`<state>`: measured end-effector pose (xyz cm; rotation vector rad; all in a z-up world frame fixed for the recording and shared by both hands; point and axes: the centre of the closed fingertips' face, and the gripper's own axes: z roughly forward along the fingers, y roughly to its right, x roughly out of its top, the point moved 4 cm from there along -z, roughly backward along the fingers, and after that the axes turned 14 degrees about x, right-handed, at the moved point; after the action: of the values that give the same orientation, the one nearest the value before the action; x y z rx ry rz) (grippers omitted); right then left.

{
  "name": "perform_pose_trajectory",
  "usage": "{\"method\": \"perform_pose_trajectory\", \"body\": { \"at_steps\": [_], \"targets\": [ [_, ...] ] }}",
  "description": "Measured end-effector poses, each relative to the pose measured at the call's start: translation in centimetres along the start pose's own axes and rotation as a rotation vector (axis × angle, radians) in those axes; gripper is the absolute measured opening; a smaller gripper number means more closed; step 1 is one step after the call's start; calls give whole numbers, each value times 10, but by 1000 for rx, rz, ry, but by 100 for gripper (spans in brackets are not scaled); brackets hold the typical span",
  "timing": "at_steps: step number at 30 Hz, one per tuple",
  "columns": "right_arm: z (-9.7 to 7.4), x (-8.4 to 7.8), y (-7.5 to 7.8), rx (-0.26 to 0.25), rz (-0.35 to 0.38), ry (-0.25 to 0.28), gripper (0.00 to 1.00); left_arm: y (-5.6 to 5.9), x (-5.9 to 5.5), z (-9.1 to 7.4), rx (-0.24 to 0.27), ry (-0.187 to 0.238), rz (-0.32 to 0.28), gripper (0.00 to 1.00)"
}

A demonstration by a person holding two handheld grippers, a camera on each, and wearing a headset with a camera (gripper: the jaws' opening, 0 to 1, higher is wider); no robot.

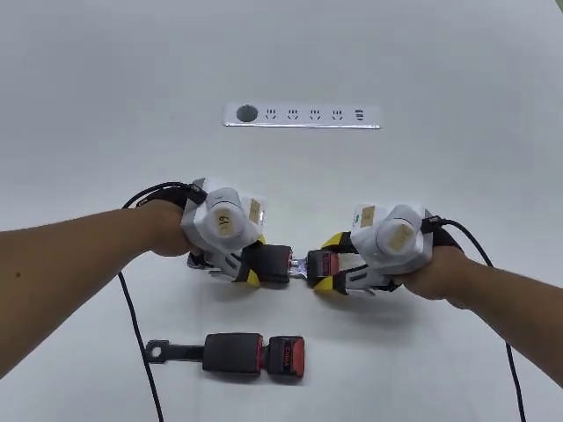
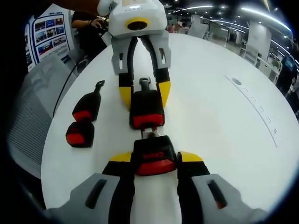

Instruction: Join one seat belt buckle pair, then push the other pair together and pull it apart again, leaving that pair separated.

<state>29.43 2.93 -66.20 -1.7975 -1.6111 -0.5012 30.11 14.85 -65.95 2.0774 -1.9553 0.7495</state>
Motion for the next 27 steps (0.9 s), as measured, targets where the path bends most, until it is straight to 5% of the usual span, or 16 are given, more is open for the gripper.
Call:
{"method": "perform_pose_trajectory", "body": {
  "at_steps": [27],
  "targets": [
    [-41,-38,-2,-5,6,-6,34,1,1,-1,3,0,-21,34]
  ]
}}
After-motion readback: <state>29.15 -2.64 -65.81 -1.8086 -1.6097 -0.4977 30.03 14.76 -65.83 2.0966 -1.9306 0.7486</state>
